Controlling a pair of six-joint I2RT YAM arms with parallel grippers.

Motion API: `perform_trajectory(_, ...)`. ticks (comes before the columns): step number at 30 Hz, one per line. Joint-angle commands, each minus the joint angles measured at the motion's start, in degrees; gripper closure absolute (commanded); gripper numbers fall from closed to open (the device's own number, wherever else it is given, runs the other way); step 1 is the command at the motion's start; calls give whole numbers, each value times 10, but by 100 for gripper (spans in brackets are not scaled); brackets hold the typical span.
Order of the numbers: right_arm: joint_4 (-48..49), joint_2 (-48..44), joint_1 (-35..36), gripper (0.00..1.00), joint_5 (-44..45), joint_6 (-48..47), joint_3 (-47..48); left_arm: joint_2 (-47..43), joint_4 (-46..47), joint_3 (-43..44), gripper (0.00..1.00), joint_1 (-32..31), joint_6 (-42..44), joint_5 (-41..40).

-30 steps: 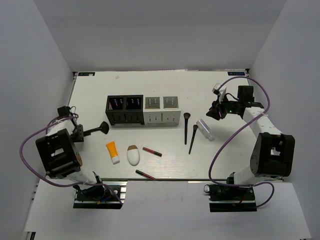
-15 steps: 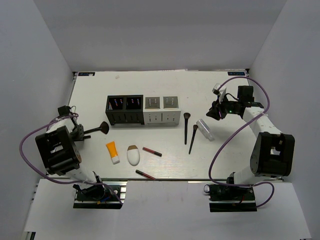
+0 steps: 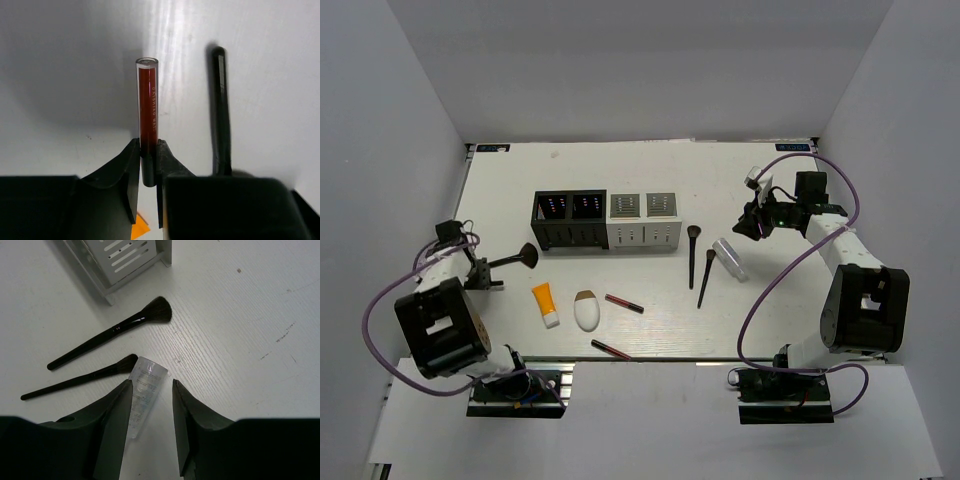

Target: Organize the makeup

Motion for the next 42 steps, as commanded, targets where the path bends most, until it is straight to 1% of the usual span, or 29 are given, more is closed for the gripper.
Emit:
perform_trajectory(1,-1,-1,-4,57,-8,-8,6,-71,13,12,100,-7,72,-1)
perform_trajectory(3,-1,-1,-4,57,-11,-7,8,-90,25,34,100,-7,107,11)
perform_trajectory(4,-2,-2,-3,57,-13,-8,8,-110,20,45,100,-7,140,20)
perform_trajectory(5,-2,-1,-4,57,-13,-8,8,-119,14,69,100,-7,156,24)
perform_trajectory(6,-2,-1,-4,57,-16,-9,9,-127,11,79,100,-7,191,28)
perform_trajectory(8,-2,-1,-4,57,-18,-7,10,-157,14,102,100,-12,234,53)
perform_trajectory(9,-2,-1,-4,57,-20,-7,10,-167,21,106,100,-12,276,67)
perform_trajectory(11,-6,0,-3,57,-22,-7,11,-191,66,108,100,-19,322,156)
perform_trajectory(12,-6,1,-3,58,-24,-7,12,-197,85,106,100,-24,375,197)
perform_trajectory(13,-8,2,-2,58,-24,-8,12,-202,137,101,100,-38,395,274)
perform_trajectory(15,-18,6,-1,58,-27,-16,16,-196,189,93,100,-54,421,319)
perform_trajectory(19,-36,7,2,59,-25,-44,22,-141,235,119,100,-104,456,374)
perform_trajectory(21,-44,6,2,59,-23,-49,27,-118,241,151,100,-146,492,371)
perform_trajectory(22,-45,5,2,59,-21,-51,27,-105,239,164,100,-161,506,360)
perform_trajectory(23,-48,6,2,59,-21,-52,27,-83,232,175,100,-190,538,349)
perform_trajectory(24,-50,4,1,59,-21,-52,27,-72,231,196,100,-205,550,340)
perform_trajectory(26,-52,-1,2,59,-20,-50,27,-52,236,209,100,-236,575,305)
perform_trajectory(28,-52,-7,2,59,-17,-47,25,-47,251,211,100,-251,585,285)
perform_trajectory(31,-52,-16,1,59,-13,-41,19,-35,275,196,100,-277,593,233)
perform_trajectory(34,-54,-23,0,59,-8,-36,15,-33,312,162,100,-292,590,186)
perform_trajectory(36,-57,-27,0,59,-6,-34,13,-29,353,143,100,-307,591,160)
perform_trajectory(39,-60,-29,-1,59,-4,-32,15,-11,364,138,100,-315,599,131)
perform_trajectory(42,-62,-29,0,59,-1,-31,18,7,369,139,100,-325,612,130)
